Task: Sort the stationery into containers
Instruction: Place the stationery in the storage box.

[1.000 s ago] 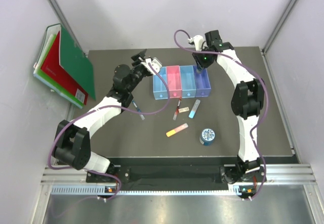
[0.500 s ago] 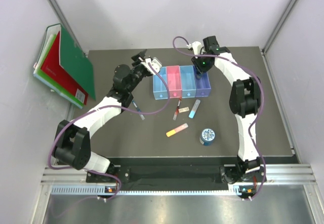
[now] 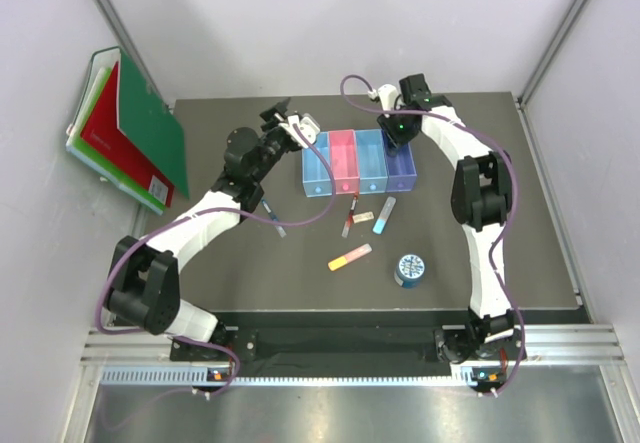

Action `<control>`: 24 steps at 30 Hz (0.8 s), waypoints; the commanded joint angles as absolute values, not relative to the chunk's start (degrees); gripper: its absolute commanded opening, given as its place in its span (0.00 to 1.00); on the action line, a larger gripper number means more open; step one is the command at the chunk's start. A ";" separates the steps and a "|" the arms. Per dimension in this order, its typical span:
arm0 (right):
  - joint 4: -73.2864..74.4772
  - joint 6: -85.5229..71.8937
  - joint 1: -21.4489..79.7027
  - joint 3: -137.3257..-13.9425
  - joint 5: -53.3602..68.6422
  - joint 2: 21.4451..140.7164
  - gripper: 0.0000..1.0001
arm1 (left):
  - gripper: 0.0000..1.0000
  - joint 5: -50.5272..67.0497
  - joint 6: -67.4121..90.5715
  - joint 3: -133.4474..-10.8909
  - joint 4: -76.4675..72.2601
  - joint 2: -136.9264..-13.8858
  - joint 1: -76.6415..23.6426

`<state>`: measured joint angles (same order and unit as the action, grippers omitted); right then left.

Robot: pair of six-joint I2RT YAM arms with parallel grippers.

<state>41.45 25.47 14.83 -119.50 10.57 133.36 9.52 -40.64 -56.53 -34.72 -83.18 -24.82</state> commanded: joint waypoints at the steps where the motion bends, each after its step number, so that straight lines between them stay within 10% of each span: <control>1: 39.90 25.75 14.41 -120.76 10.20 133.86 0.13 | 0.65 9.75 -39.99 -57.83 -37.44 -83.93 -24.61; 15: 41.66 25.93 14.41 -124.45 10.90 132.98 0.61 | 0.65 10.28 -39.64 -58.71 -38.14 -85.34 -24.61; 24: 42.80 25.14 14.50 -127.18 11.34 129.82 0.63 | 0.65 10.90 -39.46 -58.89 -38.41 -85.60 -24.61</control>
